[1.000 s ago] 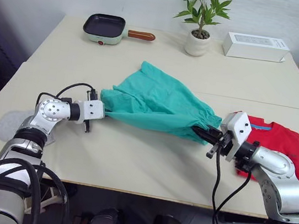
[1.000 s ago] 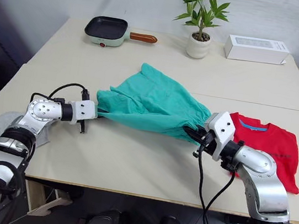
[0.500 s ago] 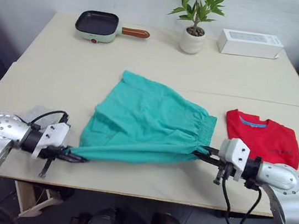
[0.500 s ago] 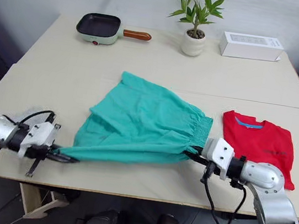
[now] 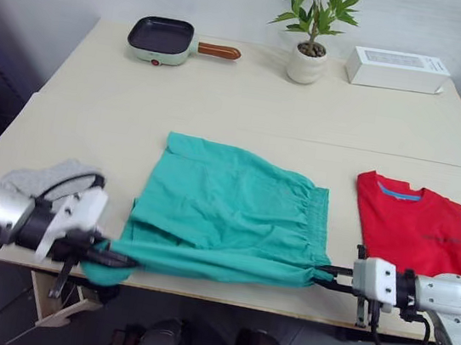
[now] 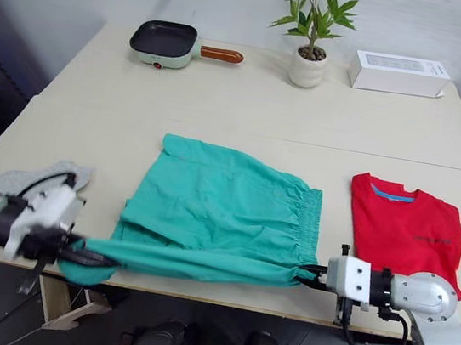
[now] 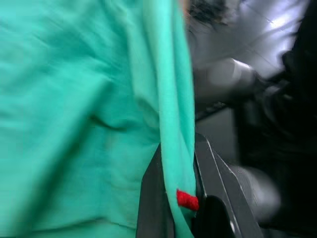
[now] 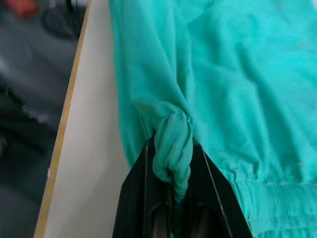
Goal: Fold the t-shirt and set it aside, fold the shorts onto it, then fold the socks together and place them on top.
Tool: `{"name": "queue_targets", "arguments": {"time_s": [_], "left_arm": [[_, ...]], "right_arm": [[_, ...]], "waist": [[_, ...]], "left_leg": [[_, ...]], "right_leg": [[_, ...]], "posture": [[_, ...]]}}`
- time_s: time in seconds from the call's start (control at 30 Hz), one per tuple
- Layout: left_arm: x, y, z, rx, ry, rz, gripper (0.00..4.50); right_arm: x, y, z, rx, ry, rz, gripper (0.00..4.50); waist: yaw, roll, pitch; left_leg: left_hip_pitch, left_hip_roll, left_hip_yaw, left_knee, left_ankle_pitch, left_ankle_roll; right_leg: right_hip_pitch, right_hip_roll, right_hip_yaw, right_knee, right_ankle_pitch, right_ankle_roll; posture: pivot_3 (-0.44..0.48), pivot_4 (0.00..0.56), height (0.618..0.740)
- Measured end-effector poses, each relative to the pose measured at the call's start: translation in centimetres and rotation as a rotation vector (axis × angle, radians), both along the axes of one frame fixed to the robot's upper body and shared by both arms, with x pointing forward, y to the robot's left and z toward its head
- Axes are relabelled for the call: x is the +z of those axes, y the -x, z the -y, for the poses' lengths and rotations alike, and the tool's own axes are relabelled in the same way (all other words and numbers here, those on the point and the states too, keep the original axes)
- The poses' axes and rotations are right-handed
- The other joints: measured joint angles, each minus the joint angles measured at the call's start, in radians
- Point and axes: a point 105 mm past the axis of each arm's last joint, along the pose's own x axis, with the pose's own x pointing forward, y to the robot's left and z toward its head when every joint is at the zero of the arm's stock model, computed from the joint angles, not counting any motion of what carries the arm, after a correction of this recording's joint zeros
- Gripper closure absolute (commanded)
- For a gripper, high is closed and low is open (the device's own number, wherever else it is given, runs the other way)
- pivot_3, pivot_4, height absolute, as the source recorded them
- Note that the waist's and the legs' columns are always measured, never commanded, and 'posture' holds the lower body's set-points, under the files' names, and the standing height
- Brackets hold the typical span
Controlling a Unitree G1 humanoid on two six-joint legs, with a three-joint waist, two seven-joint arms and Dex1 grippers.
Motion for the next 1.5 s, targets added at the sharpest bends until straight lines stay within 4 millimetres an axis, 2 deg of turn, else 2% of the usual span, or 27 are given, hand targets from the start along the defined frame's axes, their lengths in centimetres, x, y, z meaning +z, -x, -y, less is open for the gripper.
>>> {"name": "queue_targets", "arguments": {"time_s": [0.13,0.2,0.3,0.37,0.47,0.57,0.73,0.9,0.97,1.0,1.13,1.23,1.33,1.4,1.5], "left_arm": [[2.3,-3.6,0.2,-0.004,0.029,0.101,4.48],[3.8,-6.4,0.3,0.013,0.043,0.165,4.48],[5.6,-10.7,0.7,0.039,0.071,0.245,4.48],[5.3,-13.2,0.9,0.056,0.062,0.271,4.48],[3.4,-16.0,0.9,0.107,0.027,0.267,4.48],[0.9,-17.3,0.6,0.163,-0.012,0.220,4.48],[-0.4,-18.4,0.8,0.205,-0.046,0.260,4.48],[-0.7,-19.2,1.2,0.262,-0.005,0.302,4.48],[-0.7,-19.5,1.0,0.299,-0.002,0.300,4.08],[-0.6,-19.7,0.9,0.320,0.007,0.301,3.91],[0.7,-20.2,-0.1,0.408,0.080,0.339,2.66],[1.9,-20.6,-0.8,0.465,0.151,0.388,1.69],[2.8,-20.2,-2.2,0.498,0.195,0.453,0.73],[2.9,-19.7,-3.2,0.498,0.207,0.484,0.72],[2.2,-18.5,-4.5,0.477,0.180,0.527,0.72]], "right_arm": [[3.0,-1.8,0.4,-0.090,-0.062,-0.064,4.50],[4.6,-3.4,0.3,-0.147,-0.076,-0.083,4.50],[6.5,-7.1,0.4,-0.290,-0.112,-0.079,4.50],[6.5,-9.3,0.6,-0.383,-0.130,-0.086,4.50],[4.8,-11.4,0.2,-0.435,-0.093,-0.117,4.50],[3.1,-13.4,-0.4,-0.485,-0.082,-0.143,4.50],[3.6,-15.6,-0.3,-0.581,-0.062,-0.097,4.50],[3.0,-15.6,-0.2,-0.615,-0.041,-0.113,4.50],[2.7,-15.4,-0.4,-0.617,-0.057,-0.122,4.50],[2.6,-15.4,-0.3,-0.629,-0.068,-0.124,4.21],[2.6,-15.3,0.8,-0.684,-0.125,-0.121,2.96],[3.4,-15.5,1.5,-0.713,-0.172,-0.048,1.88],[4.3,-15.2,2.8,-0.727,-0.217,0.049,0.80],[4.7,-14.7,3.9,-0.729,-0.222,0.107,0.07],[5.4,-13.2,4.8,-0.659,-0.197,0.197,0.03]], "waist": [[0.001,0.000,0.000],[0.002,0.000,0.001],[0.000,-0.001,0.001],[0.000,-0.001,0.001],[-0.004,-0.002,0.000],[-0.015,-0.004,0.002],[-0.026,-0.008,0.004],[-0.026,-0.008,0.005],[-0.027,-0.009,0.005],[-0.027,-0.009,0.005],[-0.026,-0.009,0.005],[-0.026,-0.009,0.005],[-0.027,-0.009,0.005],[-0.027,-0.009,0.005],[-0.028,-0.009,0.005]], "left_leg": [[-0.001,0.000,0.000,0.000,0.000,0.000],[-0.002,-0.001,0.001,0.001,0.002,0.002],[-0.003,-0.001,0.002,0.002,0.004,0.006],[-0.003,-0.002,0.005,0.003,0.004,0.007],[-0.014,-0.002,0.007,0.004,0.005,0.009],[-0.021,-0.003,0.008,0.004,0.005,0.010],[-0.023,-0.003,0.006,0.007,0.006,0.012],[-0.023,-0.003,0.004,0.014,0.007,0.014],[-0.023,-0.003,0.004,0.016,0.007,0.014],[-0.023,-0.003,0.004,0.016,0.007,0.014],[-0.023,-0.004,0.004,0.016,0.007,0.014],[-0.023,-0.004,0.004,0.016,0.007,0.014],[-0.022,-0.004,0.004,0.015,0.007,0.014],[-0.022,-0.004,0.004,0.015,0.007,0.014],[-0.022,-0.004,0.004,0.015,0.007,0.014]], "right_leg": [[-0.001,0.000,-0.001,0.001,0.000,0.000],[-0.003,0.001,-0.001,0.002,0.000,0.000],[-0.004,0.001,-0.006,0.003,0.000,0.000],[-0.006,0.002,-0.008,0.006,0.000,0.000],[-0.016,0.007,-0.009,0.010,0.001,0.001],[-0.021,0.008,-0.009,0.009,0.002,0.003],[-0.021,0.007,-0.009,0.010,0.003,0.005],[-0.018,0.006,-0.009,0.014,0.004,0.007],[-0.018,0.005,-0.009,0.016,0.004,0.007],[-0.019,0.005,-0.009,0.017,0.004,0.007],[-0.019,0.004,-0.010,0.018,0.004,0.007],[-0.019,0.004,-0.010,0.018,0.004,0.007],[-0.019,0.004,-0.010,0.018,0.004,0.007],[-0.019,0.004,-0.009,0.017,0.004,0.007],[-0.019,0.004,-0.009,0.018,0.004,0.007]], "posture": [[0.000,0.150,0.740],[0.000,0.150,0.740],[0.000,0.150,0.740],[0.000,0.150,0.740],[0.000,0.150,0.740],[0.000,0.150,0.740],[0.000,0.150,0.740],[0.000,0.150,0.740],[0.000,0.150,0.740],[0.000,0.150,0.740],[0.000,0.150,0.740],[0.000,0.150,0.740],[0.000,0.150,0.740],[0.000,0.150,0.740],[0.000,0.150,0.740]]}}
